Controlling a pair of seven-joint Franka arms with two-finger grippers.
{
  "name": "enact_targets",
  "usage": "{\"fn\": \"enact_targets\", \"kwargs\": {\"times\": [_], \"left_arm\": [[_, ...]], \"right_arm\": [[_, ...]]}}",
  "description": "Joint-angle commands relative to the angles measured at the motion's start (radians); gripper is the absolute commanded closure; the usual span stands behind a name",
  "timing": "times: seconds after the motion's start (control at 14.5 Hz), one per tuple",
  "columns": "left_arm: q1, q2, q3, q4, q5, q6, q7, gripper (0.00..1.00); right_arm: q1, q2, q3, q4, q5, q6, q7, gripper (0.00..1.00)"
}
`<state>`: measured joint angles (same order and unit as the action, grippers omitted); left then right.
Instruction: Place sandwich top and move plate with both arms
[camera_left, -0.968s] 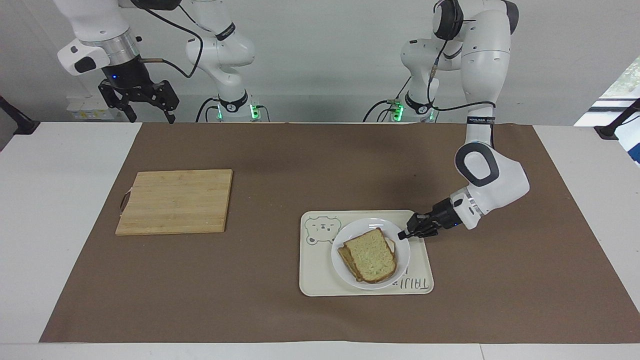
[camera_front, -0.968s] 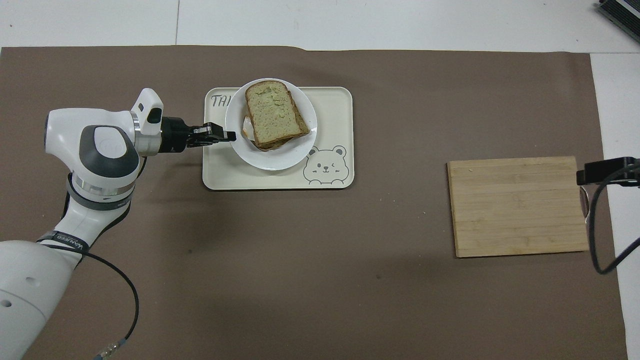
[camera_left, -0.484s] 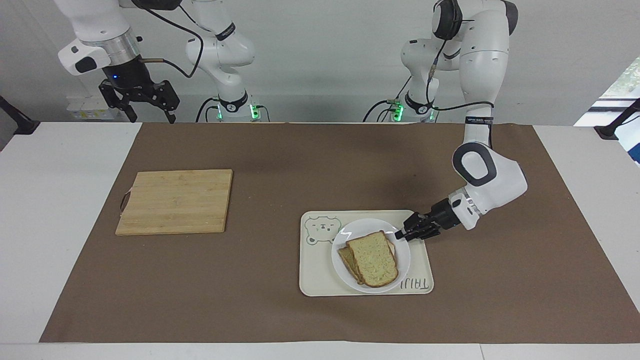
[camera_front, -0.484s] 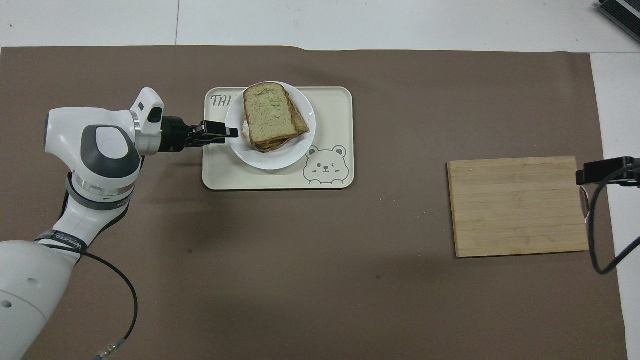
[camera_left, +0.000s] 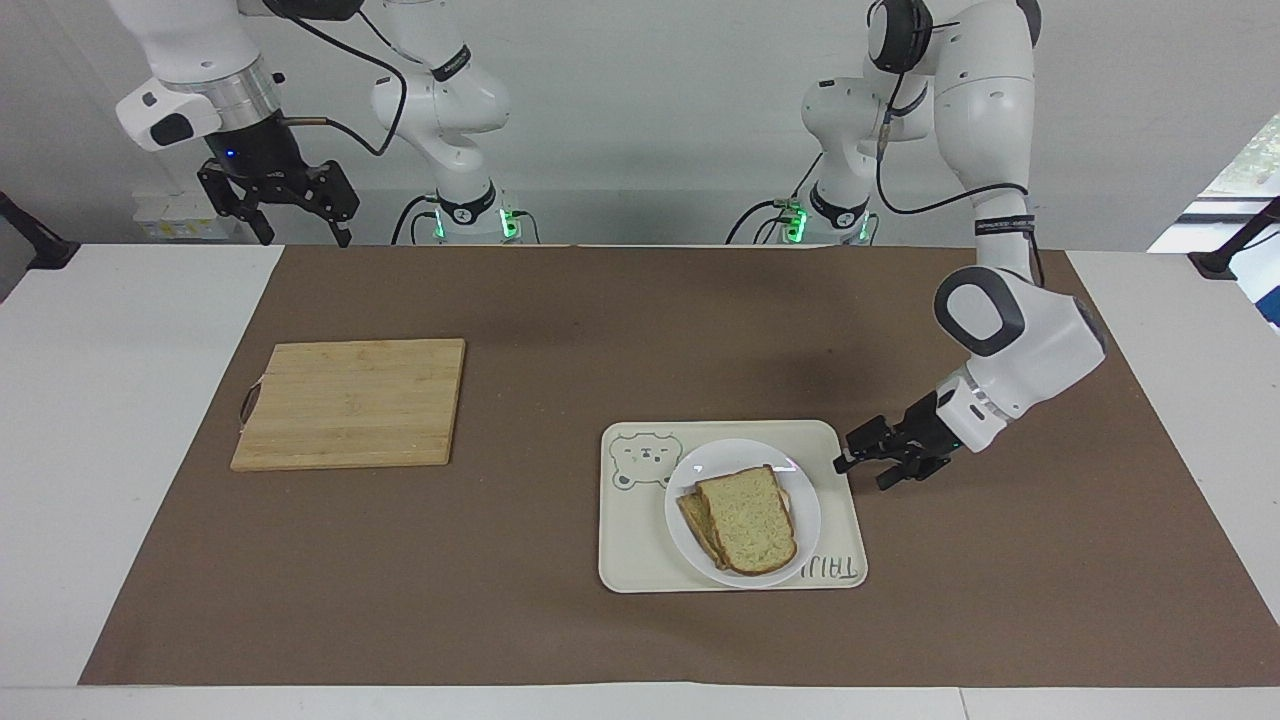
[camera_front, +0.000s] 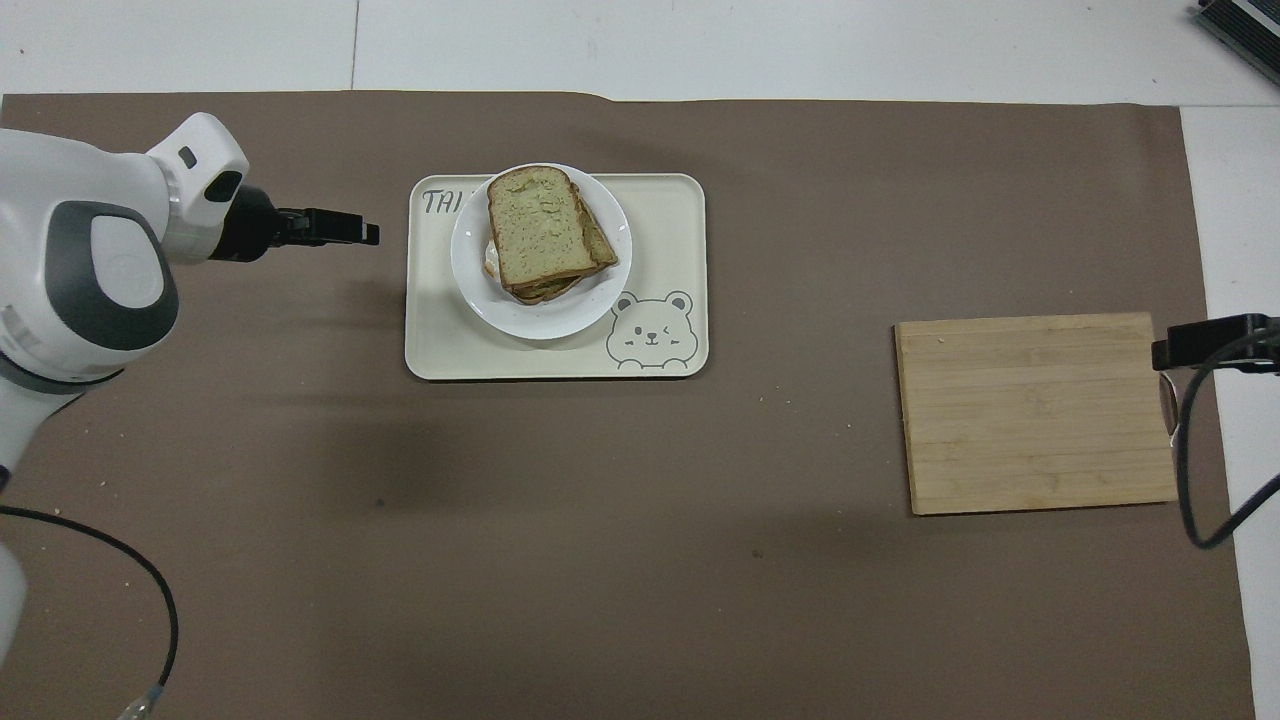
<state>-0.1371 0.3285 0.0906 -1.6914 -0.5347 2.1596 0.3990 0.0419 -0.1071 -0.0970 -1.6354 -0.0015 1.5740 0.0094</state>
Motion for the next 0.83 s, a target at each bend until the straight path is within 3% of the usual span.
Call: {"fn": "enact_targets", "kwargs": {"times": [0.0,0.28,0.41,0.76], "left_arm": [[0.001,-0.135,0.046,0.024,0.201,-0.154,-0.012,0.0],[0.001,-0.235,0.047,0.203,0.441,-0.507,-0.012,0.0],[0.002,-0.311,0.049,0.207,0.472,-0.587,-0.012,0.0],[0.001,-0.373,0.044,0.202,0.533,-0.76,-0.064,0.0]], "right_arm": [[-0.013,-0.013,0.013,-0.006,-0.002,-0.009,0.006,0.0],[-0.013,-0.013,0.013,-0.006,0.0,-0.009,0.004,0.0],[-0.013,-0.013,0.013,-0.006,0.0,-0.009,0.004,0.0],[-0.013,-0.013,0.013,-0.006,0.0,-0.009,0.006,0.0]]}}
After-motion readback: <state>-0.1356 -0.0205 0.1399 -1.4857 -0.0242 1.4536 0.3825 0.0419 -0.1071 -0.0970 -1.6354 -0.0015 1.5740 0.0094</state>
